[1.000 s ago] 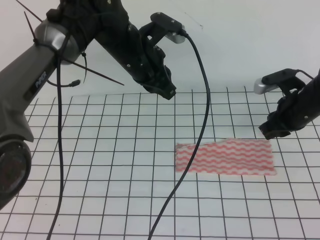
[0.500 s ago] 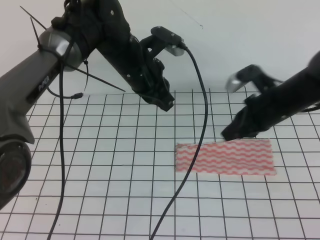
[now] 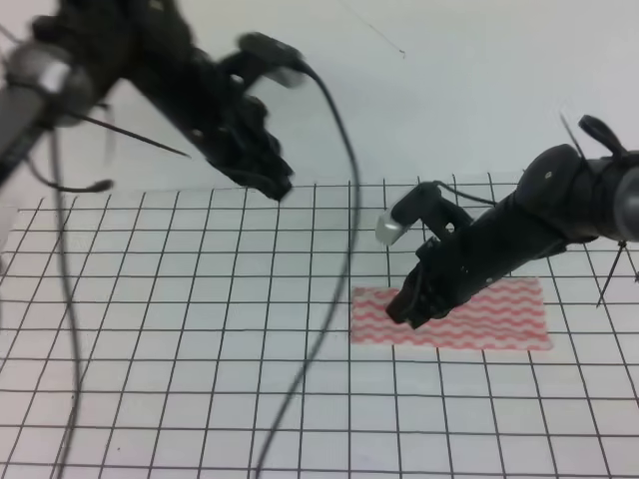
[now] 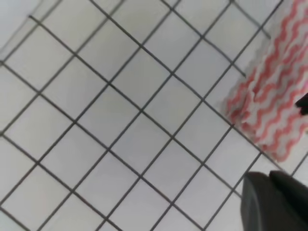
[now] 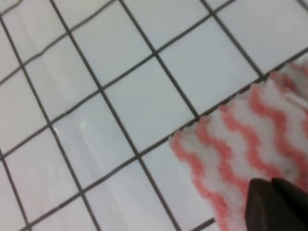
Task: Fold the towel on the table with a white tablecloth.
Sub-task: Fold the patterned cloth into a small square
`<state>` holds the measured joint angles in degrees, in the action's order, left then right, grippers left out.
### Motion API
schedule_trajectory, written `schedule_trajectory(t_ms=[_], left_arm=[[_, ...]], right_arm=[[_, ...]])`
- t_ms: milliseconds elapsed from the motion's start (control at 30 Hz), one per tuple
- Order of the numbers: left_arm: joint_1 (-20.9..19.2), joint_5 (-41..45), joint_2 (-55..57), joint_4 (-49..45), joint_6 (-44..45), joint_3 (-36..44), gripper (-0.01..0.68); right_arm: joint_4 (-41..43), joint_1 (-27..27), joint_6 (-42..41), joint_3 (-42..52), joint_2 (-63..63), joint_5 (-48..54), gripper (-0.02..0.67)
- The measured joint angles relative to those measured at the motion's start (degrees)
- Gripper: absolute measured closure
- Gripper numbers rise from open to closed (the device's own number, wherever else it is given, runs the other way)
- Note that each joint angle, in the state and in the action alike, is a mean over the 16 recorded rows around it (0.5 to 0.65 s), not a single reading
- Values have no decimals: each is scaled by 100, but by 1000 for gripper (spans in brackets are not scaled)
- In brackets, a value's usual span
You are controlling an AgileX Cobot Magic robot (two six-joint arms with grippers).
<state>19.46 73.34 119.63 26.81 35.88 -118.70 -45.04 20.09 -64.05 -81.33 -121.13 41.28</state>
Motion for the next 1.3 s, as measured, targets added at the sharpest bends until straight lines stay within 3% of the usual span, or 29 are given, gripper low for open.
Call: schedule_trajectory(t_ms=[367, 967, 1300], left_arm=[[-611, 0, -216, 991, 414, 187, 673], [-653, 0, -229, 1010, 431, 194, 673], [-653, 0, -229, 1010, 437, 194, 673]], right_arm=[[246, 49, -24, 0, -162, 306, 650], [159, 82, -201, -85, -258, 21, 650], [183, 176, -443, -119, -313, 492, 650]])
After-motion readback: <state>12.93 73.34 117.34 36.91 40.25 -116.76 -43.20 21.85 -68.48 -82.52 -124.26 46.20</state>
